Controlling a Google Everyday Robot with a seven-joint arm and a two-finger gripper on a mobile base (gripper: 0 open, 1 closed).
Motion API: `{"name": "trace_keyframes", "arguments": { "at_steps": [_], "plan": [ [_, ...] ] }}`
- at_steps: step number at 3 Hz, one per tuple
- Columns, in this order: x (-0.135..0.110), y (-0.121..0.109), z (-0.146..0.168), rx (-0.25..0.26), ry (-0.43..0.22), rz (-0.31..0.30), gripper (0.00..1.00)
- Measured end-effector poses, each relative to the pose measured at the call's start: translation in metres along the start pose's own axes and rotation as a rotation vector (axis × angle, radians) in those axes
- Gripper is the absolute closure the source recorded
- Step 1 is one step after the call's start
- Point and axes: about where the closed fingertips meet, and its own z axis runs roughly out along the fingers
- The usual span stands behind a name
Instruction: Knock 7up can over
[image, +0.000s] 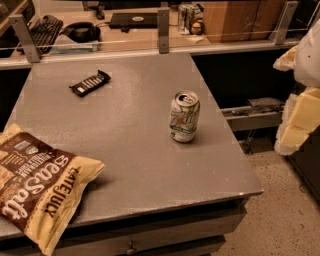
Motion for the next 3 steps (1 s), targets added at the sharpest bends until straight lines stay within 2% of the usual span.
{"name": "trace_keyframes", "arguments": {
  "at_steps": [1,2,3],
  "plan": [
    [-0.001,-0.001,0.002,0.001,-0.011,-0.001,0.0],
    [-0.015,-0.008,0.027,0.001,-0.121,-0.006,0.0],
    [-0.033,-0.026,0.062,-0.01,-0.266,-0.002,0.0]
  ]
}}
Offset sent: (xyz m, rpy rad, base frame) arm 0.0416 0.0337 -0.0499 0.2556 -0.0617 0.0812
